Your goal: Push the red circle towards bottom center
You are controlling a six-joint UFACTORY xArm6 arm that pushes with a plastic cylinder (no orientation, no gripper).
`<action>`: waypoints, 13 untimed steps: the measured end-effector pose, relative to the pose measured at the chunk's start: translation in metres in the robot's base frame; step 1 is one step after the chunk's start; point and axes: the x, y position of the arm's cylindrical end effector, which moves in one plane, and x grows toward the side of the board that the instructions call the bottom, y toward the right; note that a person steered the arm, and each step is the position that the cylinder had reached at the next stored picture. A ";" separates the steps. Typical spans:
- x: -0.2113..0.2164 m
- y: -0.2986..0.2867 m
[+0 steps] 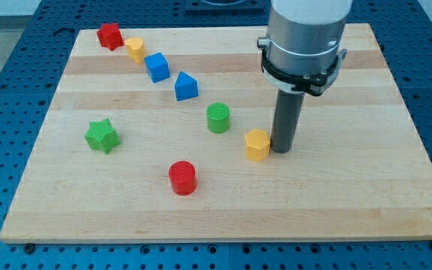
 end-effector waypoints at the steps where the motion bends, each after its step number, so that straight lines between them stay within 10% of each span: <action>1: 0.006 -0.002; 5: 0.073 -0.002; 9: 0.100 -0.265; 13: 0.058 -0.157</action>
